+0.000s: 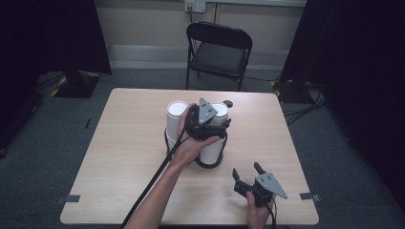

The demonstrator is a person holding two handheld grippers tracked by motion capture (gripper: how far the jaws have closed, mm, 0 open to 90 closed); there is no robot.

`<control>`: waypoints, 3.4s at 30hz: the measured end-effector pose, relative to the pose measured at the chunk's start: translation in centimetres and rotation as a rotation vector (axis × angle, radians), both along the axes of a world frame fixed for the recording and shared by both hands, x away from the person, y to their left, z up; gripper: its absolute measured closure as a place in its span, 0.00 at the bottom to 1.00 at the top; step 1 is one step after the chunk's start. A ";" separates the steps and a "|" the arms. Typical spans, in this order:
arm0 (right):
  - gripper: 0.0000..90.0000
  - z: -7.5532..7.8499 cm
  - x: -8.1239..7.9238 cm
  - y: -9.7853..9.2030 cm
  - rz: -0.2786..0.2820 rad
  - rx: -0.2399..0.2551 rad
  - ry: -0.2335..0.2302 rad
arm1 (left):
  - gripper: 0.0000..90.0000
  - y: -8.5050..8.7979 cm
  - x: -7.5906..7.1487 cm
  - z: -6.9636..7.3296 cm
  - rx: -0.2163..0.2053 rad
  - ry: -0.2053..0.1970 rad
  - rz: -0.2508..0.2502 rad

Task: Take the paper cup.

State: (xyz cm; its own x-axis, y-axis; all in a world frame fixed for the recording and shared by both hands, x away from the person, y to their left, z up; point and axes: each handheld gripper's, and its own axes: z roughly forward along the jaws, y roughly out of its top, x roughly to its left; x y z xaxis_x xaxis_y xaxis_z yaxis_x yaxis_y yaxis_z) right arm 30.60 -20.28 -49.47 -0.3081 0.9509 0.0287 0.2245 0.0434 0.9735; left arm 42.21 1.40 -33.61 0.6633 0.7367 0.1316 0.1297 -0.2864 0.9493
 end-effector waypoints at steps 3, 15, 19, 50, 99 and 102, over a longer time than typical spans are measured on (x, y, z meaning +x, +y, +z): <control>0.17 0.0 0.0 0.0 0.005 0.000 0.001 | 0.20 -0.1 0.3 -0.3 -0.001 0.028 0.006; 0.17 0.0 0.1 0.0 0.012 0.000 0.005 | 0.23 0.1 0.7 0.0 -0.026 0.070 -0.007; 0.17 0.0 0.1 0.0 0.012 -0.001 0.005 | 0.23 0.2 0.6 0.2 -0.045 0.064 0.001; 0.17 0.0 0.2 -0.1 0.017 0.002 0.013 | 0.23 1.2 0.2 2.2 -0.139 0.023 -0.012; 0.17 0.0 0.2 0.0 0.013 0.001 0.015 | 0.24 5.8 -3.0 5.7 -0.339 -0.071 -0.064; 0.17 0.0 0.2 0.0 0.014 0.000 0.017 | 0.24 5.7 -3.6 5.7 -0.330 -0.078 -0.066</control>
